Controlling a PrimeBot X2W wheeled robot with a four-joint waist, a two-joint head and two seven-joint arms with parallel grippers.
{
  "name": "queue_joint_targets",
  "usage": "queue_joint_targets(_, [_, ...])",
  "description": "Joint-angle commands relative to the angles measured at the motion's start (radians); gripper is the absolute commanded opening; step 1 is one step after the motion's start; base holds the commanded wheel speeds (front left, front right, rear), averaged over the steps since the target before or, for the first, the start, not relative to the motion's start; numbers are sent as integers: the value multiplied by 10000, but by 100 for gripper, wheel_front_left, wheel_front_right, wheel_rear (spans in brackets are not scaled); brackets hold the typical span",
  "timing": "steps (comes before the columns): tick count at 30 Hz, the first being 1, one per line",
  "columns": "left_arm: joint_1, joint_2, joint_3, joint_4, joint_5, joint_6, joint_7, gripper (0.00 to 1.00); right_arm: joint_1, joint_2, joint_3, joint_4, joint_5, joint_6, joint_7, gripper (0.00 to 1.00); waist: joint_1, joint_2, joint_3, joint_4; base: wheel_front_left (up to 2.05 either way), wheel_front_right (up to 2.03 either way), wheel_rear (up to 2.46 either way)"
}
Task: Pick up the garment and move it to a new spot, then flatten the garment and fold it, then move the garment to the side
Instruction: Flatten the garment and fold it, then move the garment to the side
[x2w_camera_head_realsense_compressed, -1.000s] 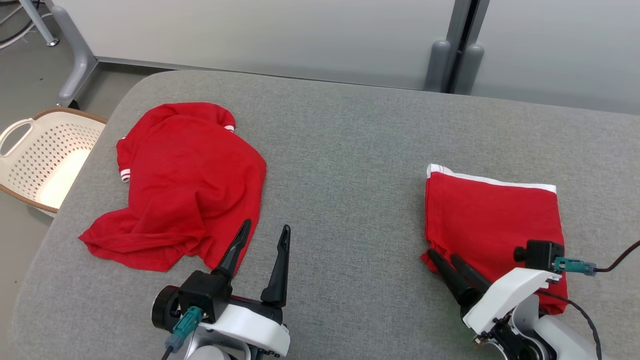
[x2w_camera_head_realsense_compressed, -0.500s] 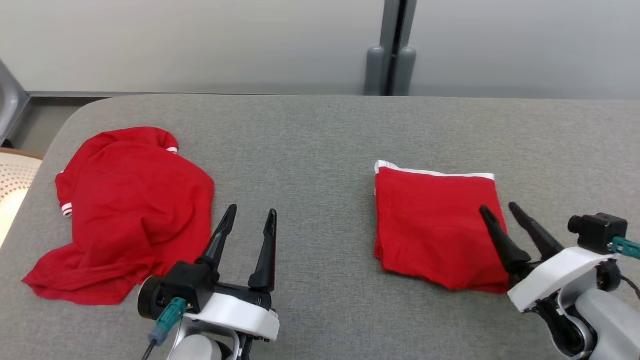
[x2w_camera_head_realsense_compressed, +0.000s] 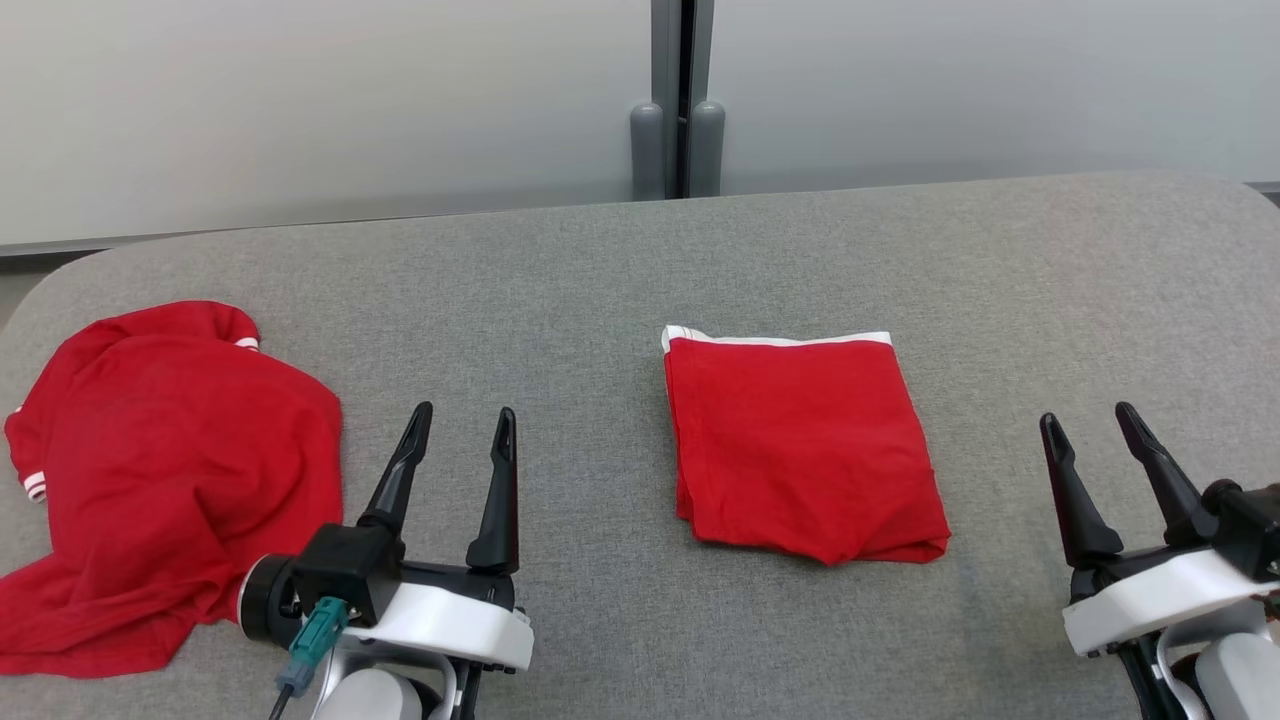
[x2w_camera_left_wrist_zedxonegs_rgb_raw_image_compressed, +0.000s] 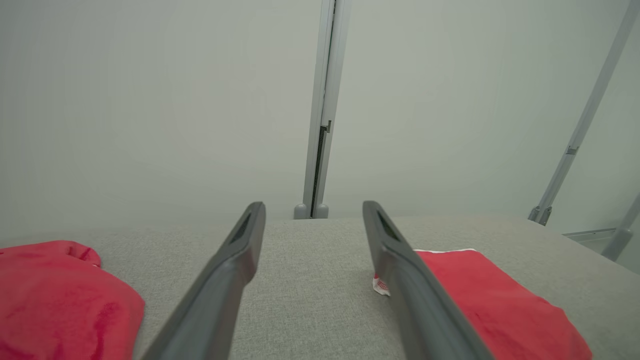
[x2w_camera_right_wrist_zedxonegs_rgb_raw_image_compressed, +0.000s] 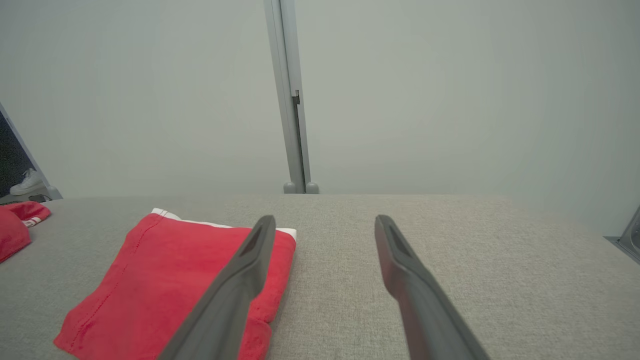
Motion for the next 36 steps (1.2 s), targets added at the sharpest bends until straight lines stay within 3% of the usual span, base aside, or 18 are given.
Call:
queue_joint_targets(1, [72,48,106,-65,149,157,0,100,305,187,-291,-198,-464,0,-55,100,0,0,3,-61,0,0,0])
queue_joint_targets(6, [246,53,99,-93,402,427,0,100,733,673,-885,-603,-1291,0,-57,100,0,0,42,-105,0,0,0])
queue_joint_targets(15, [174,47,-107,8,431,566,0,100,737,939,-1106,-701,-1646,0,-57,100,0,0,172,107,0,0,0])
queue_joint_targets(21, [-79,50,-271,1,363,398,0,100,258,1019,-795,21,-1188,0,-59,100,0,0,551,352,0,0,0])
queue_joint_targets(36, [-710,47,-698,62,274,477,0,100,-1403,1171,257,2615,964,0,625,100,0,0,1723,1097,0,0,0])
